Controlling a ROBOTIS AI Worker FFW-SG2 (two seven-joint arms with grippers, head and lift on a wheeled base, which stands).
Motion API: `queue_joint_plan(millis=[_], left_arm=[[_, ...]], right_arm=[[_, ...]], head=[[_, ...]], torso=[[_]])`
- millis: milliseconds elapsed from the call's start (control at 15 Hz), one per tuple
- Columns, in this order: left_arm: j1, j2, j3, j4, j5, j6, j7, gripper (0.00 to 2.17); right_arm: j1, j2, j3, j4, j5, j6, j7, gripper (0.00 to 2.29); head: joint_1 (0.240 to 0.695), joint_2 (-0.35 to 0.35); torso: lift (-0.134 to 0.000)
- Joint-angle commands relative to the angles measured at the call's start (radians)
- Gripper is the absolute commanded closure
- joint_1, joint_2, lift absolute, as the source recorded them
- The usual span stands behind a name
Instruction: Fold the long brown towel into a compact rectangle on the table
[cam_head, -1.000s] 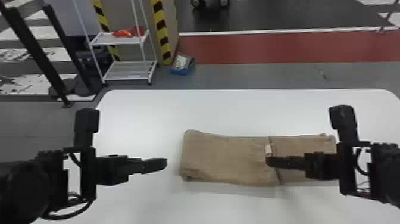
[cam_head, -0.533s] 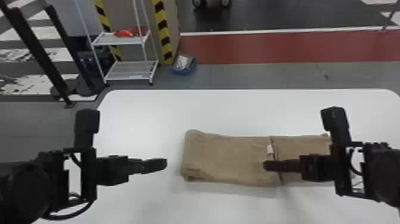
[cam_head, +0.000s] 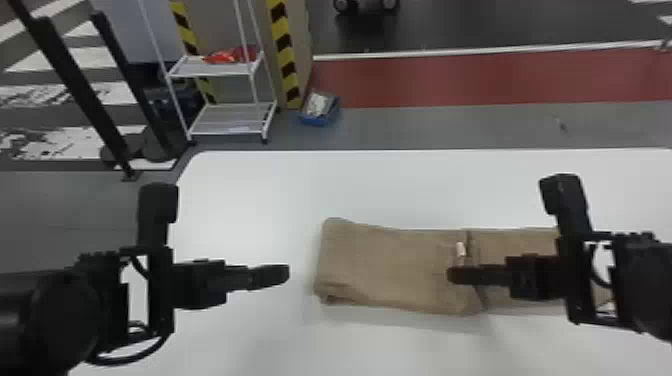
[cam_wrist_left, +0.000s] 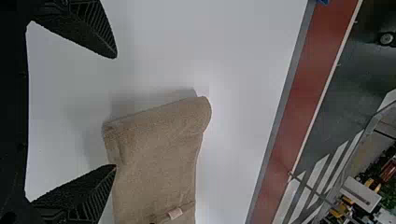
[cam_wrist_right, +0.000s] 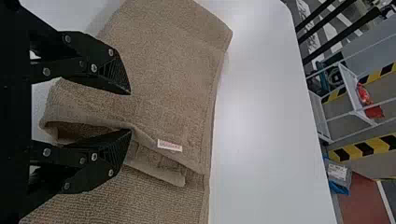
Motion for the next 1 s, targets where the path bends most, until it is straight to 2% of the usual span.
queue_joint_plan(millis=[0, 200, 267, 600, 933], left_arm=[[0.000, 0.000, 0.000, 0.002, 0.000, 0.007, -0.001, 0.04], [0.000, 0.005, 0.006, 0.002, 0.000, 0.007, -0.001, 0.04], [0.000, 0.009, 0.008, 0.002, 0.000, 0.007, -0.001, 0.04], [0.000, 0.011, 0.005, 0.002, 0.000, 0.007, -0.001, 0.04], [0.000, 0.011, -0.007, 0.000, -0.002, 0.007, 0.002, 0.04]], right_arm=[[0.001, 0.000, -0.001, 0.001, 0.000, 0.000, 0.007, 0.79], [0.024, -0.008, -0.007, -0.007, -0.001, 0.006, 0.015, 0.82], [0.035, -0.009, -0.012, -0.016, -0.003, 0.006, 0.019, 1.00], [0.078, -0.026, -0.067, -0.088, -0.044, 0.022, 0.019, 1.00], [0.107, -0.026, -0.116, -0.153, -0.096, 0.031, 0.021, 1.00]], head=[[0.695, 0.147], [0.695, 0.148], [0.695, 0.147], [0.695, 0.142], [0.695, 0.124]], torso=[[-0.123], [-0.123], [-0.123], [-0.123], [-0.123]])
